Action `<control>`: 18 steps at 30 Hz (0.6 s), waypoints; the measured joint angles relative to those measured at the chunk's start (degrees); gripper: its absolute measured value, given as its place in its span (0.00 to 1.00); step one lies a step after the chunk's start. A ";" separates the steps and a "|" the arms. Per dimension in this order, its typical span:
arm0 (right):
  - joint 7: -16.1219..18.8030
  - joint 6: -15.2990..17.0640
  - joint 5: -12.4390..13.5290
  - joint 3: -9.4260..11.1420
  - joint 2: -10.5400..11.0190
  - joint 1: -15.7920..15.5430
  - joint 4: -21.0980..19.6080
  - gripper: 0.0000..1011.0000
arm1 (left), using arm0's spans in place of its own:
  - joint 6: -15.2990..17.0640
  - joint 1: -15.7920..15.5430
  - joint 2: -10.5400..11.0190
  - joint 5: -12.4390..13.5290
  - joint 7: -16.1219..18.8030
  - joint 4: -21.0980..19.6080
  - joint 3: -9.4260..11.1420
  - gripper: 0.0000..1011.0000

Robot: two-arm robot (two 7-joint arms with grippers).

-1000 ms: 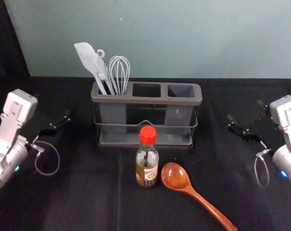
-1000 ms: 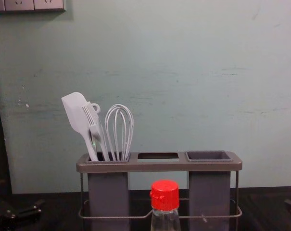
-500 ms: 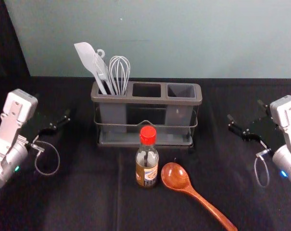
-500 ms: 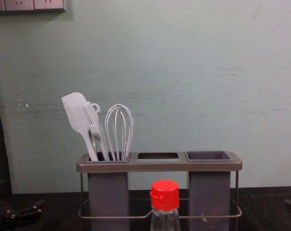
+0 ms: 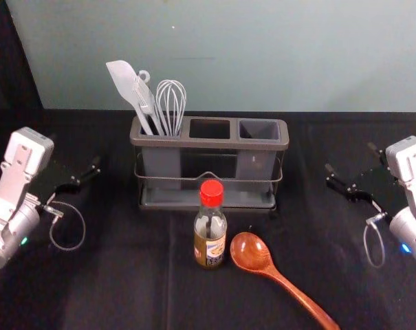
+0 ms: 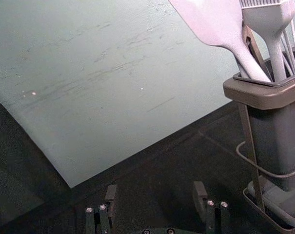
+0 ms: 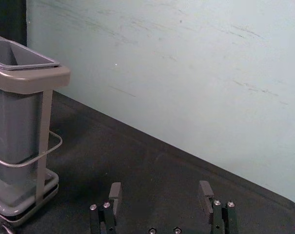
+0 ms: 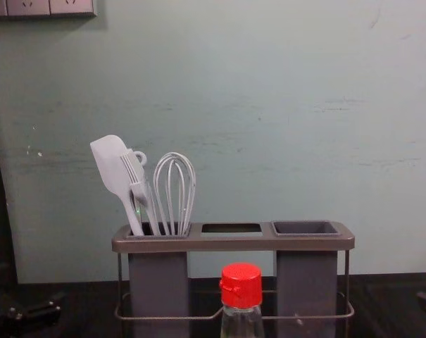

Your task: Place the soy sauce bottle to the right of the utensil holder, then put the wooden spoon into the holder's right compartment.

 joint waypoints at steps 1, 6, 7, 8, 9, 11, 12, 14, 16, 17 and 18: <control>0.00 0.00 0.00 0.00 0.00 0.00 0.00 0.99 | 0.00 0.00 0.00 0.00 0.00 0.00 0.00 0.99; 0.00 0.00 0.00 0.00 0.00 0.00 0.00 0.99 | 0.00 0.00 0.00 0.00 0.00 0.00 0.00 0.99; 0.00 0.00 0.00 0.00 0.00 0.00 0.00 0.99 | 0.00 0.00 0.00 0.00 0.00 0.00 0.00 0.99; 0.00 0.00 0.00 0.00 0.00 0.00 0.00 0.99 | 0.00 0.00 0.00 0.00 0.00 0.00 0.00 0.99; 0.00 0.00 0.00 0.00 0.00 0.00 0.00 0.99 | 0.00 0.00 0.00 0.00 0.00 0.00 0.00 0.99; 0.00 0.00 0.00 0.00 0.00 0.00 0.00 0.99 | 0.00 0.00 0.00 0.00 0.00 0.00 0.00 0.99; 0.00 0.00 0.00 0.00 0.00 0.00 0.00 0.99 | 0.00 0.00 0.00 0.00 0.00 0.00 0.00 0.99; 0.01 0.00 -0.06 0.04 -0.04 -0.01 0.00 0.99 | 0.00 0.00 0.00 0.00 0.00 0.00 0.00 0.99; -0.03 0.00 -0.54 0.40 -0.19 -0.30 -0.10 0.99 | 0.00 0.00 0.00 0.00 0.00 0.00 0.00 0.99; -0.06 0.01 -0.67 0.55 -0.20 -0.48 -0.27 0.99 | 0.00 0.00 0.00 0.00 0.00 0.00 0.00 0.99; -0.26 0.05 -0.91 0.96 -0.04 -1.04 -0.97 0.99 | 0.00 0.00 0.00 0.00 0.00 0.00 0.00 0.99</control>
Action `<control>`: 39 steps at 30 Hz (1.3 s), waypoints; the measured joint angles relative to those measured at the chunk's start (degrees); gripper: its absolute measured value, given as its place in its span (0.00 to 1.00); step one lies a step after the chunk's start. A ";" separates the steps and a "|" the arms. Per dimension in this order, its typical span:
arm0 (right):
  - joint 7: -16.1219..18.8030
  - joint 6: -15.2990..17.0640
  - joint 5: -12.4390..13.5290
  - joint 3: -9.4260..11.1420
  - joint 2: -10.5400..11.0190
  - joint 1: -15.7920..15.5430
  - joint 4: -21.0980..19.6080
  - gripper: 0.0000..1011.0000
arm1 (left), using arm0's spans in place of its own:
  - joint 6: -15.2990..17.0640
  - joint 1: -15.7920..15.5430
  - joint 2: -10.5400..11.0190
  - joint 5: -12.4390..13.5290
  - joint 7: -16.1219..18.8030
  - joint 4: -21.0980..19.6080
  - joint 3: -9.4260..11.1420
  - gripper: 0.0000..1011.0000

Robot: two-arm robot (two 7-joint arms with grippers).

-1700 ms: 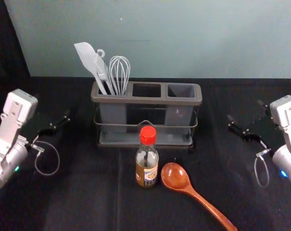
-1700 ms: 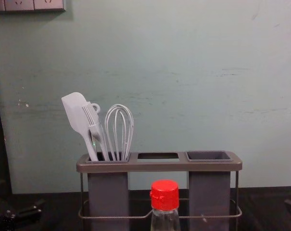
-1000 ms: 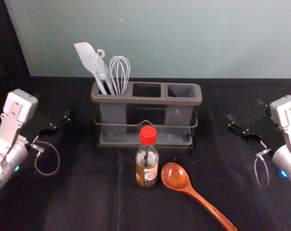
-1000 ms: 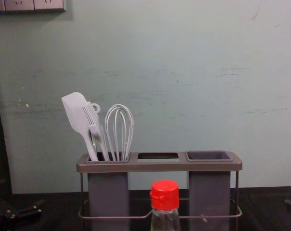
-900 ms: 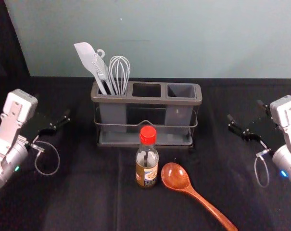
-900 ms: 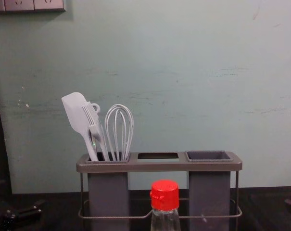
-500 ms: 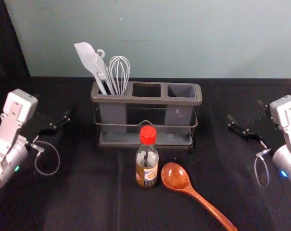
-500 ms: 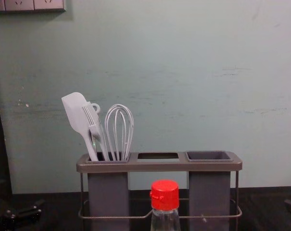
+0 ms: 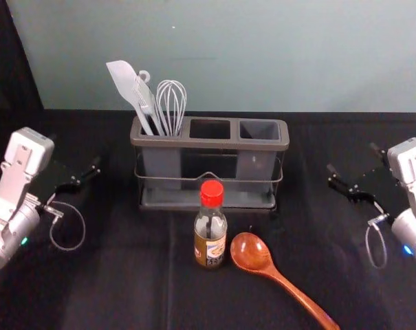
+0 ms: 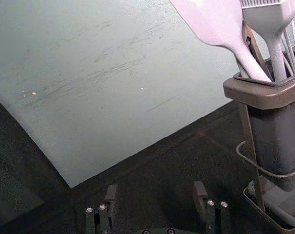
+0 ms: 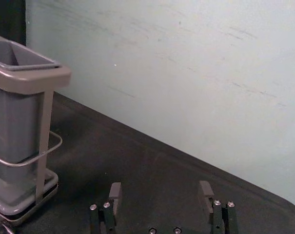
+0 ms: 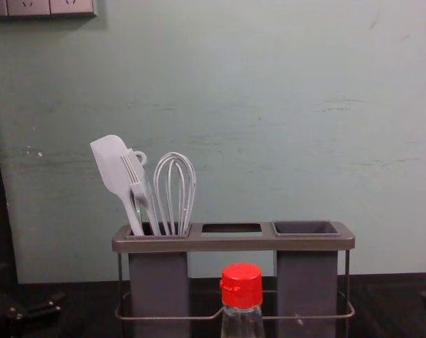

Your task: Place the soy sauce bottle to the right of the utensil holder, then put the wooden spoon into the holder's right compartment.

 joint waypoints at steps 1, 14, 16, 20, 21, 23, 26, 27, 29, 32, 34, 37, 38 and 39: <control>-0.14 0.01 -0.09 0.17 0.10 -0.28 -0.32 0.99 | 0.00 0.00 0.00 0.00 0.00 0.00 0.00 0.99; -4.16 -1.31 -1.99 3.21 2.58 -13.54 -13.06 0.99 | 0.00 0.00 0.00 0.00 0.00 0.00 0.00 0.99; -4.46 -2.20 -2.24 3.45 2.67 -15.59 -14.84 0.99 | 0.00 0.00 0.00 0.00 0.00 0.00 0.00 0.99; -4.44 -3.73 -2.17 3.88 2.89 -18.79 -17.88 0.99 | 0.00 0.00 0.00 0.00 0.00 0.00 0.00 0.99; -4.34 -4.01 -2.07 3.96 2.95 -19.33 -18.46 0.99 | 0.00 0.00 0.00 0.00 0.00 0.00 0.00 0.99; -3.65 -4.84 -1.55 4.11 3.06 -20.85 -20.08 0.99 | 0.00 0.00 0.00 0.00 0.00 0.00 0.00 0.99; -2.40 -5.86 -0.75 4.19 3.10 -22.40 -21.92 0.99 | 0.00 0.00 0.00 0.00 0.00 0.00 0.00 0.99; -1.92 -6.15 -0.40 4.19 3.10 -22.71 -22.32 0.99 | 0.00 0.00 0.00 0.00 0.00 0.00 0.00 0.99; -0.39 -6.80 0.67 4.02 3.03 -23.32 -23.28 0.99 | 0.00 0.00 0.00 0.00 0.00 0.00 0.00 0.99; 2.00 -7.43 2.44 3.44 2.48 -23.64 -24.22 0.99 | 0.00 0.00 0.00 0.00 0.00 0.00 0.00 0.99; 3.02 -7.54 3.17 3.07 2.02 -23.63 -24.53 0.99 | 0.00 0.00 0.00 0.00 0.00 0.00 0.00 0.99; 4.73 -7.55 4.07 2.29 1.03 -23.31 -24.91 0.99 | 0.00 0.00 0.00 0.00 0.00 0.00 0.00 0.99; 5.20 -7.53 4.25 2.06 0.77 -23.15 -24.96 0.99 | 0.00 0.00 0.00 0.00 0.00 0.00 0.00 0.99; 6.05 -7.41 4.56 1.63 0.24 -22.80 -25.03 0.99 | 0.00 0.00 0.00 0.00 0.00 0.00 0.00 0.99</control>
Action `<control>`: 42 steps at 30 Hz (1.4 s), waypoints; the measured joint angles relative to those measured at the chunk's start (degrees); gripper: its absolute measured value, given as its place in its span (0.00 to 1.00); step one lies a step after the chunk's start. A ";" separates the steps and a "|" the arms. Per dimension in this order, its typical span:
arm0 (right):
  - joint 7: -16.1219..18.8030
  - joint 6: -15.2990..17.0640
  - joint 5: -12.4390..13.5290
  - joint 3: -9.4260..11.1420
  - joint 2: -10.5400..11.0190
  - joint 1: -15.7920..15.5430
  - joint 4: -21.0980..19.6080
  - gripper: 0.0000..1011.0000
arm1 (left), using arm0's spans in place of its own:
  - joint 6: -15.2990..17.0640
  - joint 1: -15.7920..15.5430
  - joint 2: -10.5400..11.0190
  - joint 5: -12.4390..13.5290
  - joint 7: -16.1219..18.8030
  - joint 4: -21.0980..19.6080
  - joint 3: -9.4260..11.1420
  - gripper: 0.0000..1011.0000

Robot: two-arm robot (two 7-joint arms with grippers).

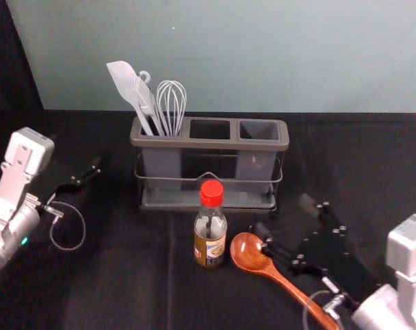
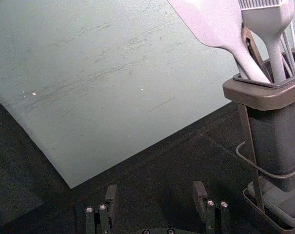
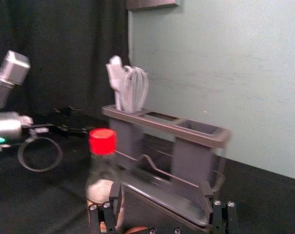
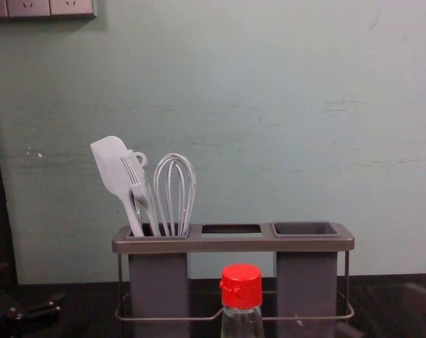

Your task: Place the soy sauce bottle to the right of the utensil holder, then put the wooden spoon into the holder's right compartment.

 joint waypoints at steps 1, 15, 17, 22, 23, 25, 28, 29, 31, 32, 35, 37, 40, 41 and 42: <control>0.38 0.16 0.12 -0.26 -0.28 0.19 -0.04 0.99 | 0.00 0.00 0.00 0.00 0.00 0.00 0.00 0.99; 5.77 5.12 -1.96 -4.70 -6.52 6.76 2.57 0.99 | 0.00 0.00 0.00 0.00 0.00 0.00 0.00 0.99; 6.19 5.73 -2.39 -5.09 -7.37 7.81 3.21 0.99 | 0.00 0.00 0.00 0.00 0.00 0.00 0.00 0.99; 7.43 7.40 -2.64 -5.41 -10.15 10.94 5.40 0.99 | 0.00 0.00 0.00 0.00 0.00 0.00 0.00 0.99; 7.59 7.59 -2.63 -5.42 -10.55 11.30 5.71 0.99 | 0.00 0.00 0.00 0.00 0.00 0.00 0.00 0.99; 7.83 7.84 -2.63 -5.42 -11.23 11.87 6.25 0.99 | 0.00 0.00 0.00 0.00 0.00 0.00 0.00 0.99; 8.25 8.36 -2.76 -5.46 -12.48 12.75 7.22 0.99 | 0.00 0.00 0.00 0.00 0.00 0.00 0.00 0.99; 8.53 8.60 -2.80 -5.45 -12.98 13.06 7.67 0.99 | 0.00 0.00 0.00 0.00 0.00 0.00 0.00 0.99; 8.87 8.80 -2.89 -5.32 -13.53 13.29 8.14 0.99 | 0.00 0.00 0.00 0.00 0.00 0.00 0.00 0.99; 8.98 8.85 -2.89 -5.25 -13.69 13.30 8.24 0.99 | 0.00 0.00 0.00 0.00 0.00 0.00 0.00 0.99; 9.37 8.96 -2.97 -4.83 -14.20 13.26 8.48 0.99 | 0.00 0.00 0.00 0.00 0.00 0.00 0.00 0.99; 9.48 8.92 -3.14 -4.61 -14.40 13.16 8.50 0.98 | 0.00 0.00 0.00 0.00 0.00 0.00 0.00 0.99; 9.86 8.78 -3.37 -4.19 -14.71 12.94 8.50 0.92 | 0.00 0.00 0.00 0.00 0.00 0.00 0.00 0.99; 10.04 8.68 -3.59 -4.01 -14.85 12.85 8.49 0.90 | 0.00 0.00 0.00 0.00 0.00 0.00 0.00 0.99; 10.17 8.66 -3.66 -3.90 -14.92 12.81 8.48 0.88 | 0.00 0.00 0.00 0.00 0.00 0.00 0.00 0.99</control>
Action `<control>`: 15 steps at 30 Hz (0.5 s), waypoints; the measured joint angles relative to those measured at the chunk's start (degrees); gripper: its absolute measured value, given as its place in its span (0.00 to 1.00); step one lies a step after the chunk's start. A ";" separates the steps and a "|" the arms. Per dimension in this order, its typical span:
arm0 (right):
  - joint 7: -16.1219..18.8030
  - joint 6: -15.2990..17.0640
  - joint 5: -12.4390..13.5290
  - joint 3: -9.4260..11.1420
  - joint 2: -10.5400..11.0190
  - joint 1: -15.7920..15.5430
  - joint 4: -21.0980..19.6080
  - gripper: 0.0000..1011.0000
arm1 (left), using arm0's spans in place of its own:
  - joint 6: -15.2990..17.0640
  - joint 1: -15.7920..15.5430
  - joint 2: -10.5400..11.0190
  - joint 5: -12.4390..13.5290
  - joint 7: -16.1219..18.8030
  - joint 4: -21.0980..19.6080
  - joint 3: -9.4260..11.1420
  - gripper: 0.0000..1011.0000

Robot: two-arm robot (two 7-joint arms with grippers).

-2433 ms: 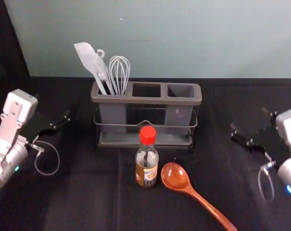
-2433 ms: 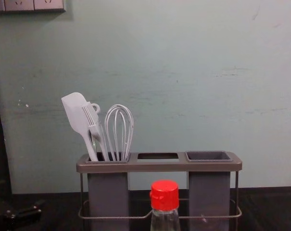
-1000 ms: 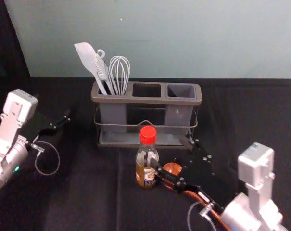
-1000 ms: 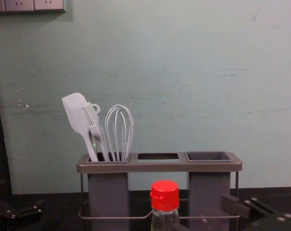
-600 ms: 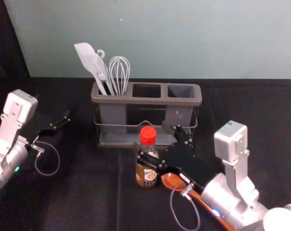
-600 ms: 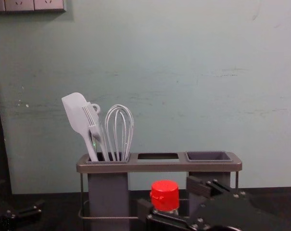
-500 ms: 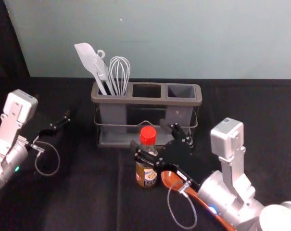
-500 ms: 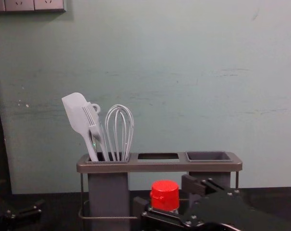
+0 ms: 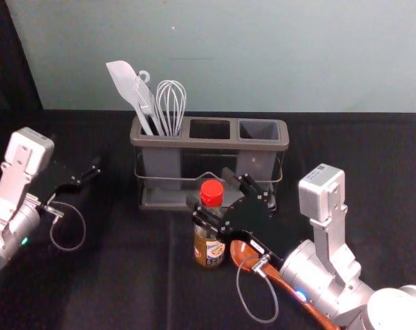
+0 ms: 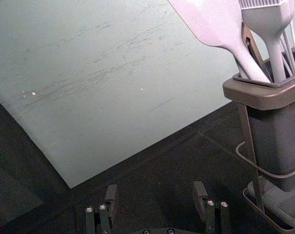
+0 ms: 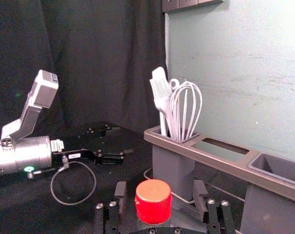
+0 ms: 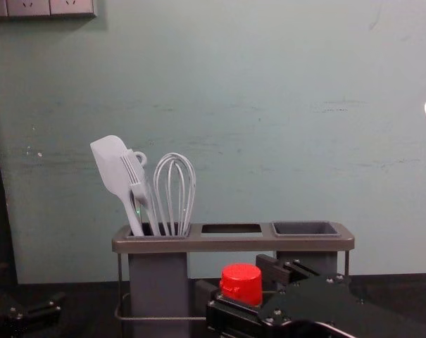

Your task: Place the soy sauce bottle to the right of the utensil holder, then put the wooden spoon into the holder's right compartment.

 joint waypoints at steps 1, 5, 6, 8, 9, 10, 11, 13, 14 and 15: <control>0.08 -0.01 -0.07 0.08 -0.07 -0.04 -0.02 0.85 | 0.00 0.00 0.00 0.00 0.00 0.00 0.00 0.99; 0.52 0.02 -0.42 0.50 -0.49 -0.36 -0.32 0.74 | 0.00 0.00 0.00 0.00 0.00 0.00 0.00 0.99; 0.69 0.12 -0.55 0.65 -0.65 -0.47 -0.42 0.70 | 0.00 0.00 0.00 0.00 0.00 0.00 0.00 0.99; 1.04 0.30 -0.69 0.83 -0.93 -0.53 -0.42 0.67 | 0.00 0.00 0.00 0.00 0.00 0.00 0.00 0.99; 1.14 0.37 -0.76 0.88 -1.02 -0.55 -0.42 0.60 | 0.00 0.00 0.00 0.00 0.00 0.00 0.00 0.99; 1.30 0.41 -0.81 0.94 -1.12 -0.59 -0.42 0.59 | 0.00 0.00 0.00 0.00 0.00 0.00 0.00 0.99; 1.42 0.47 -0.85 1.00 -1.21 -0.62 -0.41 0.57 | 0.00 0.00 0.00 0.00 0.00 0.00 0.00 0.99; 1.82 0.65 -1.00 1.16 -1.49 -0.70 -0.34 0.48 | 0.00 0.00 0.00 0.00 0.00 0.00 0.00 0.99; 1.99 0.75 -1.14 1.26 -1.69 -0.77 -0.28 0.47 | 0.00 0.00 0.00 0.00 0.00 0.00 0.00 0.99; 2.07 0.78 -1.25 1.33 -1.79 -0.79 -0.25 0.41 | 0.00 0.00 0.00 0.00 0.00 0.00 0.00 0.99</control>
